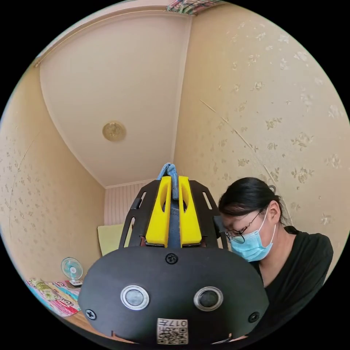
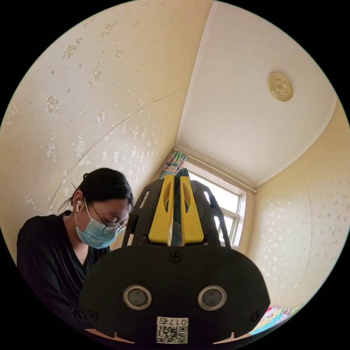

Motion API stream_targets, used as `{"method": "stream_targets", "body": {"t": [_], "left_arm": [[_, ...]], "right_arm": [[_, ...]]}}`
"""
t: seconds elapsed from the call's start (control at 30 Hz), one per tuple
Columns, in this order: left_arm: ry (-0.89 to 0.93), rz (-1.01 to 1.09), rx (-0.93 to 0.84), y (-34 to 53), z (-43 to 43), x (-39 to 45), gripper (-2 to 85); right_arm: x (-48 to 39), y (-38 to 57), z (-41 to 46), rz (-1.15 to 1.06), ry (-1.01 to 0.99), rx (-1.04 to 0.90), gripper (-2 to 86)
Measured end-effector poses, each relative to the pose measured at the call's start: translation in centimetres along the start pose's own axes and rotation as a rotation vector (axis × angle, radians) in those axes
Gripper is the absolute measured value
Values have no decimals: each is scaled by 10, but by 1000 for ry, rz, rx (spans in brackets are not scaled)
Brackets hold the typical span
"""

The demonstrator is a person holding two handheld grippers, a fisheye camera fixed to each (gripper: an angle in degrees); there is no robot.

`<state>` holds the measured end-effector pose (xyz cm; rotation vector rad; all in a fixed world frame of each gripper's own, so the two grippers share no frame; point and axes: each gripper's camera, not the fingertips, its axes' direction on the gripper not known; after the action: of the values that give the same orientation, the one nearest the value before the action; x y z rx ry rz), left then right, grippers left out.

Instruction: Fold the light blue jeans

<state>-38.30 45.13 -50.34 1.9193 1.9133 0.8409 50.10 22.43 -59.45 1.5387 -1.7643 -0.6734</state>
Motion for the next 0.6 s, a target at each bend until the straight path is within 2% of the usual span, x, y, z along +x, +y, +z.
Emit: {"method": "stream_targets", "body": {"t": [0.17,0.3,0.37,0.43,0.47,0.5,0.53,0.6], "left_arm": [[-105,-128,-32,39,-15,-43,39],[-385,-197,-84,119,-34,-95,35],[-483,-287,-178,134,-21,-173,33],[-525,-522,-333,148,4,-341,37],[-540,-589,-363,154,7,-383,39],[-586,-680,-406,170,6,-449,46],[-662,-719,-453,186,1,-487,59],[-723,-704,-565,210,-6,-510,80]], "right_arm": [[34,35,-1,185,222,-80,23],[94,124,-31,343,433,-152,24],[151,157,-35,419,568,-203,26],[269,188,-24,473,751,-253,31],[303,194,-18,448,772,-281,33],[368,206,-7,420,817,-395,39],[425,224,-5,508,878,-498,48],[471,264,-1,563,924,-677,65]]}}
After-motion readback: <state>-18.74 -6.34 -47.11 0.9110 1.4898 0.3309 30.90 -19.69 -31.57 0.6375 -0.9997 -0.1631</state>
